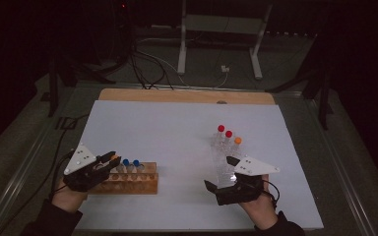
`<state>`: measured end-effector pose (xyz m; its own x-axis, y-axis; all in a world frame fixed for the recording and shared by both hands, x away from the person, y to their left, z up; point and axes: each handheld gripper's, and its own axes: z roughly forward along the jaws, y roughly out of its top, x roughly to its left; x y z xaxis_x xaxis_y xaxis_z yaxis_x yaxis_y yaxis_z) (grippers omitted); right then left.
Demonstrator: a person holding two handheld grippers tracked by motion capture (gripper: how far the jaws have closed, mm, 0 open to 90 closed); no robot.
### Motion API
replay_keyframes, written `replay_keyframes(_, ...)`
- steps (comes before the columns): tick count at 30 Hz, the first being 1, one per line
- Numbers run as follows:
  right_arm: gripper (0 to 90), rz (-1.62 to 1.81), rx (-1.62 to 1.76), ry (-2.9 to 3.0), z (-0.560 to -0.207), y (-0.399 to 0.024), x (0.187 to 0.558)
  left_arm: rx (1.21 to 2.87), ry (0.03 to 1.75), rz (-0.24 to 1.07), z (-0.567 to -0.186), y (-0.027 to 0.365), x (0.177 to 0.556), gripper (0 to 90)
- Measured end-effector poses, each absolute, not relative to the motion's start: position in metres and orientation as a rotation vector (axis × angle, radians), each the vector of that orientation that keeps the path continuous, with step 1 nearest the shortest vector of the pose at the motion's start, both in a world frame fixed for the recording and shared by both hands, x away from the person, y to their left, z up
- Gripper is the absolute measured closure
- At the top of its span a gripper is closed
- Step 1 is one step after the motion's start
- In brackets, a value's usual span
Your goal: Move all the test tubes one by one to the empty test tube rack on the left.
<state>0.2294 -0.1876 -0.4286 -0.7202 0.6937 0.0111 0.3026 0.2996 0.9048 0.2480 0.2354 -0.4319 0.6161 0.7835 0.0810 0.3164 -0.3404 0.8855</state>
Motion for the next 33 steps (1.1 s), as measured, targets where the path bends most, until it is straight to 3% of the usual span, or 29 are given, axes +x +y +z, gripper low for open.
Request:
replay_keyframes(20, 0.0, 1.405, 0.892, 2.183, -0.427, -0.189, 0.23, 1.99, 0.897, 0.6, -0.446, 0.234, 0.252, 70.5)
replay_keyframes(31, 0.0, 1.425, 0.937, 2.106, -0.423, -0.21, 0.241, 1.918, 0.871, 0.603, -0.428, 0.229, 0.24, 20.2)
replay_keyframes(33, 0.0, 1.382, 0.954, 2.083, -0.423, -0.215, 0.245, 1.913, 0.858, 0.572, -0.426, 0.227, 0.238, 15.6)
